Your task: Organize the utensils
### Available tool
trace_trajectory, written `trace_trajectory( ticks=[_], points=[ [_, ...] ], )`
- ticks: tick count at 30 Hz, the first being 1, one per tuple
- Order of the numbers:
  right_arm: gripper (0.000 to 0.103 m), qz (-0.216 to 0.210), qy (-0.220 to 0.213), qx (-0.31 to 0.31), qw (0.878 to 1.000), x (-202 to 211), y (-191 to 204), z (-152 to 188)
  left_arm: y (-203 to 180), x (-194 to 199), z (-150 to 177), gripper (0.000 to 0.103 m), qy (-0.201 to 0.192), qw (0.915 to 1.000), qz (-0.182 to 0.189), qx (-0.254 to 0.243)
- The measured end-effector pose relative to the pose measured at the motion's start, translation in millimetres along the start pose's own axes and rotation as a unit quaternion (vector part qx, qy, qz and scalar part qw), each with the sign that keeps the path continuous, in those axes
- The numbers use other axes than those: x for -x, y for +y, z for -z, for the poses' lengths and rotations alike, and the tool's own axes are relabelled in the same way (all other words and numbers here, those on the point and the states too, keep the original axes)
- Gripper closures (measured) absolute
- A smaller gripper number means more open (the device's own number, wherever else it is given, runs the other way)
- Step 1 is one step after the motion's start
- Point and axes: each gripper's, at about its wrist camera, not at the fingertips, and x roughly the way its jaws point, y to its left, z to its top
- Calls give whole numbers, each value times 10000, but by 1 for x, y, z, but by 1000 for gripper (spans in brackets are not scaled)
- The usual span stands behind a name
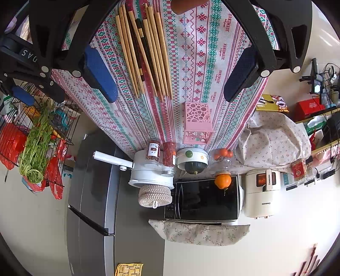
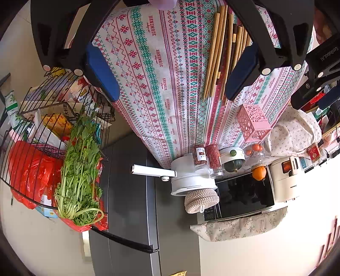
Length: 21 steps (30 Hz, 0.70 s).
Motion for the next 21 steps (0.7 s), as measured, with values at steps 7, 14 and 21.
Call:
trace_trajectory(
  ticks=[7,14,21],
  points=[
    [7,3,8,-10,10000,0,0,0,0,-2,2,7,24,10000,-6,-9],
    [7,0,40,-10,10000,-1,0,0,1,-3,3,7,46,10000,-7,-23],
    [7,-1,45,-13,10000,-2,-1,1,0,-4,3,7,49,10000,-10,-27]
  ],
)
